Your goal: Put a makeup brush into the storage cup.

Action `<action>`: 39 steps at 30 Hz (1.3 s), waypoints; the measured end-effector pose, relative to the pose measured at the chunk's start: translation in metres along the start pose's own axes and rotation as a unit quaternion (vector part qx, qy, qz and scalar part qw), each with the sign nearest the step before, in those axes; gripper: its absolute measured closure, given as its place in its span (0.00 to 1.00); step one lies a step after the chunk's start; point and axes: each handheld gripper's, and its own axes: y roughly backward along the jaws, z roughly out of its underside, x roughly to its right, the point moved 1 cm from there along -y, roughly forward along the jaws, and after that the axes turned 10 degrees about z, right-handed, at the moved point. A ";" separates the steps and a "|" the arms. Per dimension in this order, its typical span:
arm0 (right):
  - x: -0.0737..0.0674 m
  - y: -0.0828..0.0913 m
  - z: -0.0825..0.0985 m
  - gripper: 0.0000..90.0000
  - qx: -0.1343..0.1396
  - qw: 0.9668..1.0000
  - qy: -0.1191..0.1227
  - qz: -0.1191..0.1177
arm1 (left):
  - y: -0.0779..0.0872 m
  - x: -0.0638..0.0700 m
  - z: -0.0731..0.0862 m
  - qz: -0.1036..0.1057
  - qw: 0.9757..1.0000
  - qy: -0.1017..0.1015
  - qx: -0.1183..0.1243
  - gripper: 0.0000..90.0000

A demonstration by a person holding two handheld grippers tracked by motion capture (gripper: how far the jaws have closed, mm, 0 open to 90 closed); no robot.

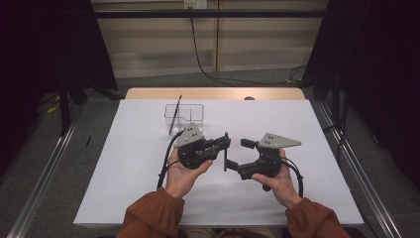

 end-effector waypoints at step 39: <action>0.028 0.045 0.018 0.07 0.041 0.993 -0.007 0.111 | 0.044 -0.022 -0.002 -0.053 0.999 0.004 0.001 0.93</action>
